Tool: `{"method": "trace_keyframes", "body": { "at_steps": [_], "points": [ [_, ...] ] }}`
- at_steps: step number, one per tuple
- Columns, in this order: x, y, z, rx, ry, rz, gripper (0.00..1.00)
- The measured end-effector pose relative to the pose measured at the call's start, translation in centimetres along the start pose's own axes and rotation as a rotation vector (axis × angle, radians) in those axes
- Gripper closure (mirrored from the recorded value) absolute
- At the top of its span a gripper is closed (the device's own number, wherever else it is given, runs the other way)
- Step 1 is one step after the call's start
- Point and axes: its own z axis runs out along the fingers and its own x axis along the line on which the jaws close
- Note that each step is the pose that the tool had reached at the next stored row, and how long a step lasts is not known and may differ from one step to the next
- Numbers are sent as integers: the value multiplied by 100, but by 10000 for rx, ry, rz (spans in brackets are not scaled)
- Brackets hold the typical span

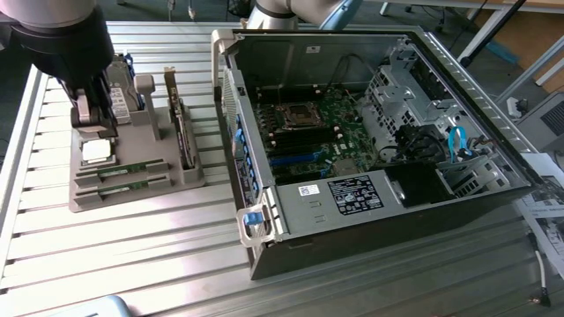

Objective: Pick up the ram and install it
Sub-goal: 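Pick up the ram and move it above insertion slot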

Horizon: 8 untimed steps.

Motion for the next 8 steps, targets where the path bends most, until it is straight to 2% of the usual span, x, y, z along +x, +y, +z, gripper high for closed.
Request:
{"method": "trace_keyframes", "body": {
  "at_steps": [8],
  "points": [
    [1, 0, 59, 0, 0, 0, 76]
  ]
}}
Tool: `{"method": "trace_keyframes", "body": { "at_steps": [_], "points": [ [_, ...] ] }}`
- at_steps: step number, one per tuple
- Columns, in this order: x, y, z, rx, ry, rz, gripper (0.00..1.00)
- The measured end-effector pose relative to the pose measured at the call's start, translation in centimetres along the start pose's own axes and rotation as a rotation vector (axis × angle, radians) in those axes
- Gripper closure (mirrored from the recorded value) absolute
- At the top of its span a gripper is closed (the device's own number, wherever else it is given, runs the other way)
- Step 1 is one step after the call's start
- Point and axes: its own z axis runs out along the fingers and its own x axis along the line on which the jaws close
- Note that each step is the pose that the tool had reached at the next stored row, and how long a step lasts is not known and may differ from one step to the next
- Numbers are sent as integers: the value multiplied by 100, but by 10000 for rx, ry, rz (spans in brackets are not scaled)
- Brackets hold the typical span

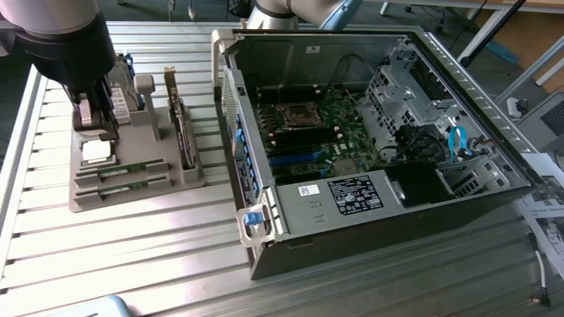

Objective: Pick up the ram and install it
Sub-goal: 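Pick up the ram and move it above insertion slot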

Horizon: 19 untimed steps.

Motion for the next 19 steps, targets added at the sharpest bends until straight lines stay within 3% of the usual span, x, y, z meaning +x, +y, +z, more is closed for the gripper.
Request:
{"method": "trace_keyframes", "body": {
  "at_steps": [19],
  "points": [
    [3, -1, 190, 0, 0, 0, 76]
  ]
}}
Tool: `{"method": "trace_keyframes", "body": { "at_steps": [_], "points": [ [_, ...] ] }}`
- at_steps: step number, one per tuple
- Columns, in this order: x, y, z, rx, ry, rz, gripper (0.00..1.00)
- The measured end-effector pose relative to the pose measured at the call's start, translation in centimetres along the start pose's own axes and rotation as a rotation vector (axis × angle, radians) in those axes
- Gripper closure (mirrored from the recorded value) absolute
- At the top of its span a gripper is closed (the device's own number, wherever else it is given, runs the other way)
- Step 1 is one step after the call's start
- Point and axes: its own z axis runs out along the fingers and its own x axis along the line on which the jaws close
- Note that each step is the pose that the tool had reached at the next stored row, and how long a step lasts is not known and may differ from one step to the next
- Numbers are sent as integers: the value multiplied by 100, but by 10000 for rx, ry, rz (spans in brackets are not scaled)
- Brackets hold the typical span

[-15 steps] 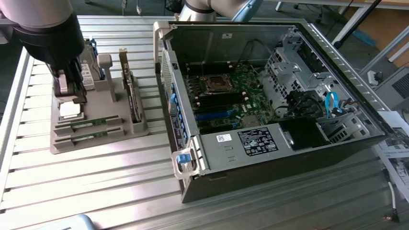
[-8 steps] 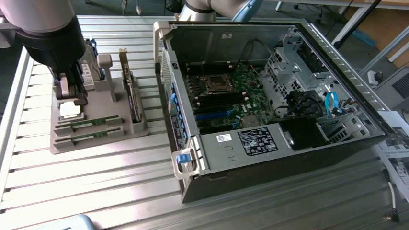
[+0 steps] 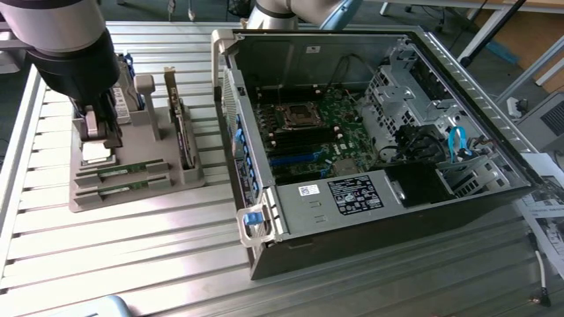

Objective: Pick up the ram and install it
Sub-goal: 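Pick up the ram and move it above insertion slot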

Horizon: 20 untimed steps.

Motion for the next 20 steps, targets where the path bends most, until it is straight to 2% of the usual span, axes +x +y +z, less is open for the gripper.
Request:
{"method": "trace_keyframes", "body": {
  "at_steps": [10, 20],
  "points": [
    [1, 0, 81, 0, 0, 0, 76],
    [28, 1, 83, 0, 0, 0, 76]
  ]
}}
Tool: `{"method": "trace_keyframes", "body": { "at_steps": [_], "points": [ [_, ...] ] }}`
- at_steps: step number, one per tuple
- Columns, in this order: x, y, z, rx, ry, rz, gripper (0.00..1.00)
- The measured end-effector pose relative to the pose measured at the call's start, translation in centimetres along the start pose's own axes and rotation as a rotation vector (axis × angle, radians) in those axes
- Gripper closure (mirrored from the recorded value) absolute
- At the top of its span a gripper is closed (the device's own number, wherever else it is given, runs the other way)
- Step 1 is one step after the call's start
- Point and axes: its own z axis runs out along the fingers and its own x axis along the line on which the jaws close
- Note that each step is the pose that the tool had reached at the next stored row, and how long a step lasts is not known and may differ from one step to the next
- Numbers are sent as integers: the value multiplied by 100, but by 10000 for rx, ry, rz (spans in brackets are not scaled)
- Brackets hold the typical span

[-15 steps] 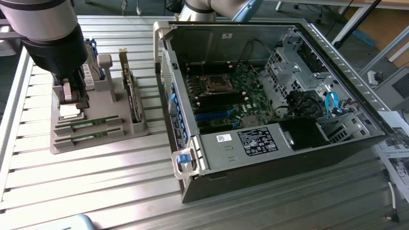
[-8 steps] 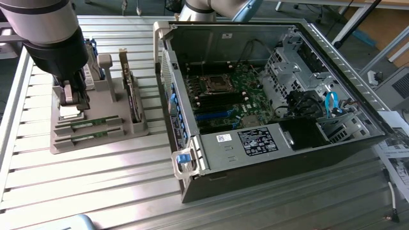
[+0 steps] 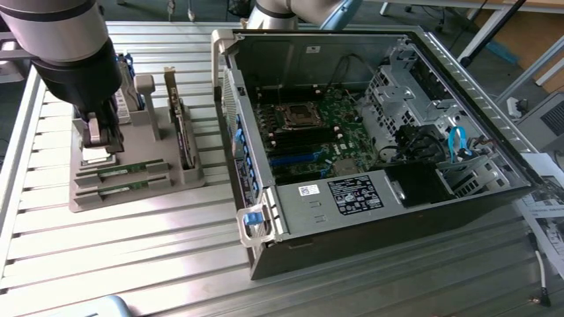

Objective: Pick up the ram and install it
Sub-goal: 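Pick up the ram and move it above insertion slot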

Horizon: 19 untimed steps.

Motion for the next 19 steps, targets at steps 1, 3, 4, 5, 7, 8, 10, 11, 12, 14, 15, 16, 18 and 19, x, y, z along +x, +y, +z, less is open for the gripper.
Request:
{"method": "trace_keyframes", "body": {
  "at_steps": [1, 3, 4, 5, 7, 8, 10, 11, 12, 14, 15, 16, 18, 19],
  "points": [
    [7, 0, 0, 0, 0, 0, 76],
    [22, 1, -1, 0, 1, 1, 76],
    [28, 1, -1, 0, 0, 0, 76],
    [34, 2, -1, 0, 0, 0, 76],
    [47, 2, -1, -1, 0, 0, 76],
    [54, 3, -1, 0, 0, 0, 76],
    [69, 3, -1, 0, 0, 0, 76],
    [76, 4, -1, 0, 0, 0, 76],
    [86, 4, -1, 0, 0, 0, 76],
    [100, 5, -2, 0, 0, 0, 76],
    [108, 5, -2, 0, 0, 1, 76],
    [115, 6, -2, 0, 0, 1, 76],
    [125, 6, -2, 0, 0, 0, 76],
    [131, 7, -2, 0, 0, 0, 76]
  ]
}}
